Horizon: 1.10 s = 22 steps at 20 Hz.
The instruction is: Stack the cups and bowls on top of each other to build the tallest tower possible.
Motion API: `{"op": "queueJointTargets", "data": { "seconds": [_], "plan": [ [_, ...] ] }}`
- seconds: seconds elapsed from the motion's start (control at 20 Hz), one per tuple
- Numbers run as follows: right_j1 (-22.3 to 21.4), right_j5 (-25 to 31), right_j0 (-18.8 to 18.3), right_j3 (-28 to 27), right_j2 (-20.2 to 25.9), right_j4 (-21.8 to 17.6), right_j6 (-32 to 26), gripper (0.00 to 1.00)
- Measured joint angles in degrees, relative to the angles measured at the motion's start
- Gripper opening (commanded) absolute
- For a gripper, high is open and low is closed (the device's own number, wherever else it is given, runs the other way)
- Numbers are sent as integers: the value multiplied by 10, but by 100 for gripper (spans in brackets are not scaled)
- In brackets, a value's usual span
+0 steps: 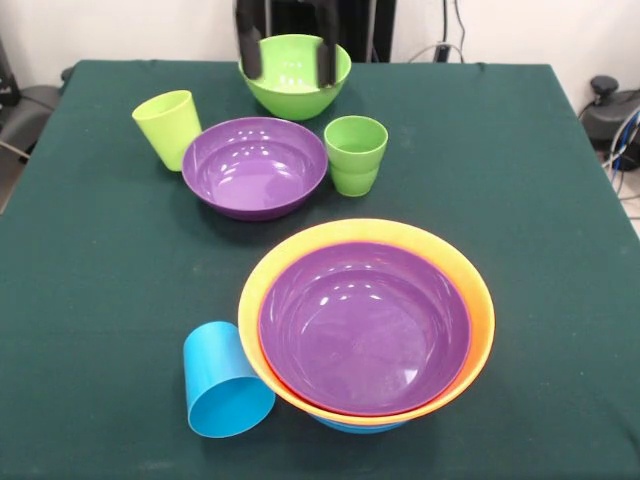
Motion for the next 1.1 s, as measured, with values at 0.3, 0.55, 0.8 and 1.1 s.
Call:
{"op": "queueJointTargets", "data": {
  "seconds": [0.3, 0.55, 0.8, 1.1],
  "plan": [
    [-45, -38, -44, 78, 0, -1, 0, 100],
    [-45, -90, -67, 114, 1, -10, 0, 100],
    [-36, -142, -84, 142, 3, -36, 0, 100],
    [-17, -174, -104, 166, 11, -60, 0, 100]
  ]
}}
